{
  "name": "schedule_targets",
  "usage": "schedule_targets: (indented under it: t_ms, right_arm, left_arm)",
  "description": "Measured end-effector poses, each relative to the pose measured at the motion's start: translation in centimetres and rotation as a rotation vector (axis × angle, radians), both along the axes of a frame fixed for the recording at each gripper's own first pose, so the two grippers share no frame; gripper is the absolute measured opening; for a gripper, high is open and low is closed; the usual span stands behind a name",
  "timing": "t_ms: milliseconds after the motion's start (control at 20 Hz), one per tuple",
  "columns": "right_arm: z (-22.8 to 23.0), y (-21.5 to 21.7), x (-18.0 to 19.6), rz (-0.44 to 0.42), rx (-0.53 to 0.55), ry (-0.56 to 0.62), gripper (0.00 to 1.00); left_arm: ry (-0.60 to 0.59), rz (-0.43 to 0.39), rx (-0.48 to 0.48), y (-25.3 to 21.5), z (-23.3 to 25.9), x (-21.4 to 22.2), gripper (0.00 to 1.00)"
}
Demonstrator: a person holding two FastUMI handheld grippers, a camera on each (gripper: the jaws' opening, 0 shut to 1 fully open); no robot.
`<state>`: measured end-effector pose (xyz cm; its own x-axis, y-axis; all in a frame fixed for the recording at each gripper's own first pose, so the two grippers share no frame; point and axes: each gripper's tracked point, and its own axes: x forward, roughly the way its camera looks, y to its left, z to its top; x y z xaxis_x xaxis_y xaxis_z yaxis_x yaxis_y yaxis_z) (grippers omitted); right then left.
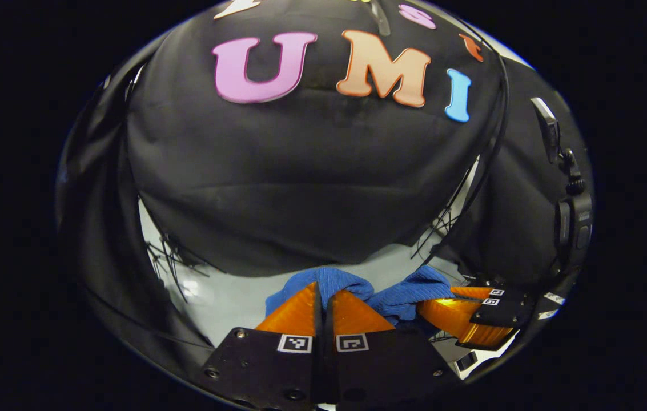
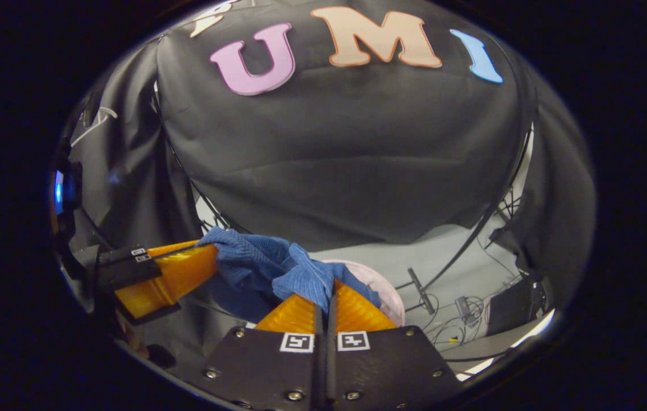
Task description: Grasp the clothes on the hanger with both hands and then place them into the laundry hamper below.
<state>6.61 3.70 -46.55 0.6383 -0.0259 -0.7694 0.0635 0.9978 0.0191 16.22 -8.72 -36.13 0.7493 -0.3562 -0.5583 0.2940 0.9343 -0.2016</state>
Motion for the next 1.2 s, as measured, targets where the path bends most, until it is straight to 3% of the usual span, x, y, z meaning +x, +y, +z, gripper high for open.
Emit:
schedule_targets:
  t_ms: [200,450,650,950,1050,1150,1200]
  right_arm:
    - [-4.2,-0.9,-2.0,-0.025,-0.017,0.089,0.01]
    - [-10.2,1.3,-2.9,-0.030,-0.013,0.185,0.01]
    - [-10.2,1.1,-3.0,-0.048,-0.003,0.204,0.02]
    - [-11.0,1.0,-3.5,-0.091,0.003,0.226,0.03]
    - [-10.9,1.2,-3.7,-0.084,0.006,0.230,0.05]
    - [-10.3,2.1,-3.4,-0.065,0.034,0.226,0.08]
    - [-9.5,2.6,-2.8,-0.058,0.041,0.213,0.17]
  left_arm:
    - [0.115,0.011,0.024,0.1,-2.5,-1.3,0.02]
    - [0.221,-0.015,0.077,-0.9,-6.3,-2.2,0.02]
    - [0.257,-0.045,0.130,-0.5,-8.0,-3.1,0.02]
    - [0.329,-0.075,0.117,-0.7,-8.7,-4.0,0.04]
    - [0.300,-0.092,0.106,-1.4,-7.5,-3.4,0.14]
    - [0.280,-0.129,0.112,-1.7,-6.2,-3.5,0.18]
    - [0.270,-0.131,0.127,-1.7,-5.5,-3.4,0.24]
